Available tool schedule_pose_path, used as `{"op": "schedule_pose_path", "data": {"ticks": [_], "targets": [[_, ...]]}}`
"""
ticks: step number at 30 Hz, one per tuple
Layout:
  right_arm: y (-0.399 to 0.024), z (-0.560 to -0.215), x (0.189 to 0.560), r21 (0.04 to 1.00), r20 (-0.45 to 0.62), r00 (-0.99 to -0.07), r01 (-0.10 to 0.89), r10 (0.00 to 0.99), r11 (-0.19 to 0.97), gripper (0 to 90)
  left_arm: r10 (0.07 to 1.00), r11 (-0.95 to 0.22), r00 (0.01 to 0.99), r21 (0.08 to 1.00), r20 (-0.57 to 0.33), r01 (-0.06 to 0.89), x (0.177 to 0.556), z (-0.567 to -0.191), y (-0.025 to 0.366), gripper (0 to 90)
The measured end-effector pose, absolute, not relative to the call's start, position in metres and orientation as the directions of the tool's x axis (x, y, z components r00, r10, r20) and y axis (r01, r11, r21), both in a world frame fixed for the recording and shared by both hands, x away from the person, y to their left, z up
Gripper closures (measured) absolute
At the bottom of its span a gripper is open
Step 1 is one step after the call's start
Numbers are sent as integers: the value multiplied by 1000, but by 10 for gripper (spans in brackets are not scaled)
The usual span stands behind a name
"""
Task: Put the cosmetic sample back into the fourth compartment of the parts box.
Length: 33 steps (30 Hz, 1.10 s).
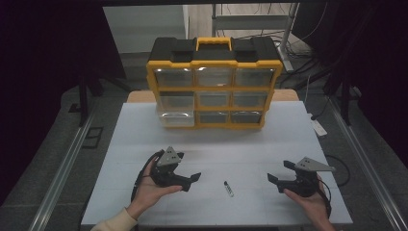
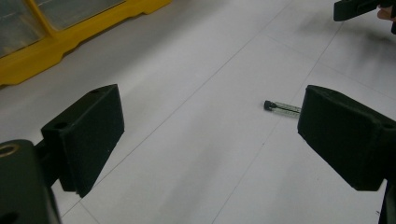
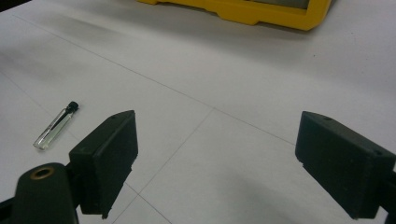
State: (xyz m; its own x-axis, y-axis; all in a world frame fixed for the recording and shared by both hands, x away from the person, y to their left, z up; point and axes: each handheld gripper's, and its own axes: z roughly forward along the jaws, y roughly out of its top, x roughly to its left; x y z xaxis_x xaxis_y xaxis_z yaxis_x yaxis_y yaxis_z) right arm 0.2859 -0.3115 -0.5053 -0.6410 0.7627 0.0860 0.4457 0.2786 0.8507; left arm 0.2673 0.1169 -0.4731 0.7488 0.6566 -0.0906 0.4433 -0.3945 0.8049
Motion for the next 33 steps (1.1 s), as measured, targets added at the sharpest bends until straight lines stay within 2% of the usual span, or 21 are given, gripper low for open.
{"op": "schedule_pose_path", "data": {"ticks": [33], "targets": [[-313,-506,286,849,82,-635,448,768,280,136,630,-437,771,777,-94,452,279,-475,85,80]]}}
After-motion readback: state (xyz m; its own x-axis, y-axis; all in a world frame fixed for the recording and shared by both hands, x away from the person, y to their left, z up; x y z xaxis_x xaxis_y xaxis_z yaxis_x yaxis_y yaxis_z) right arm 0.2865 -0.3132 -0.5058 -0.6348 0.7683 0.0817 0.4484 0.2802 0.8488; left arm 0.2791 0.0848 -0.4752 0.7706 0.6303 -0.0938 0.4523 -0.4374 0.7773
